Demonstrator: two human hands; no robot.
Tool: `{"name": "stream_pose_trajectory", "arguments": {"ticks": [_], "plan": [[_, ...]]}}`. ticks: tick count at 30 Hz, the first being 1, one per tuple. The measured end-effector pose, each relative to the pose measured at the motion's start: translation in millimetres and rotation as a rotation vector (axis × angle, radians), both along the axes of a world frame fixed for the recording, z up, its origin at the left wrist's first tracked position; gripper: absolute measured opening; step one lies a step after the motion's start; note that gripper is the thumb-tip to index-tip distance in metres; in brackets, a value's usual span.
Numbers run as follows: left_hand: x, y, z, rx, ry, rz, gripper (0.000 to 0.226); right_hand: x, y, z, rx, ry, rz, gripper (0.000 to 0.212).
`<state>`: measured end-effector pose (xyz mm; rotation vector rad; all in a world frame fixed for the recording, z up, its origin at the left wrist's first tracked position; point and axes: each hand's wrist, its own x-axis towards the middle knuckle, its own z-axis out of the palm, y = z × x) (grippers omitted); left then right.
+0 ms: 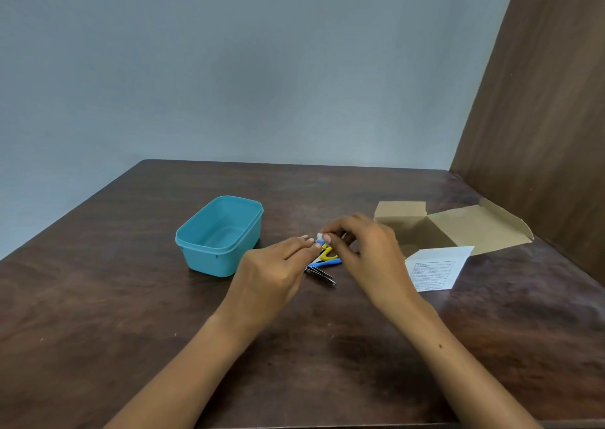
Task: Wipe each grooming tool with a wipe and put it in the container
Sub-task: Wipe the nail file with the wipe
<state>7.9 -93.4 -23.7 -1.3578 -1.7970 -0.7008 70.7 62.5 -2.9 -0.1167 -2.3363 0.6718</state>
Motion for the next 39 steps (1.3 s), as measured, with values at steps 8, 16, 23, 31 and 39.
{"name": "stream_pose_trajectory", "arguments": {"ticks": [8,16,23,31,39], "plan": [[-1,-1,1,-0.059,0.107,-0.037,0.021,-6,11,1,-0.022,-0.154,-0.067,0.005],[-1,-1,0,-0.080,0.151,-0.053,0.020,-2,3,7,-0.099,-0.175,0.010,0.007],[0,-3,0,-0.036,0.109,-0.074,0.022,-6,14,1,-0.056,-0.174,-0.101,0.006],[1,-4,1,0.061,-0.020,-0.068,0.017,-3,15,5,0.008,-0.198,-0.256,0.014],[2,-11,24,0.329,-0.362,0.023,0.013,-5,4,10,-0.058,-0.203,-0.207,0.011]]}}
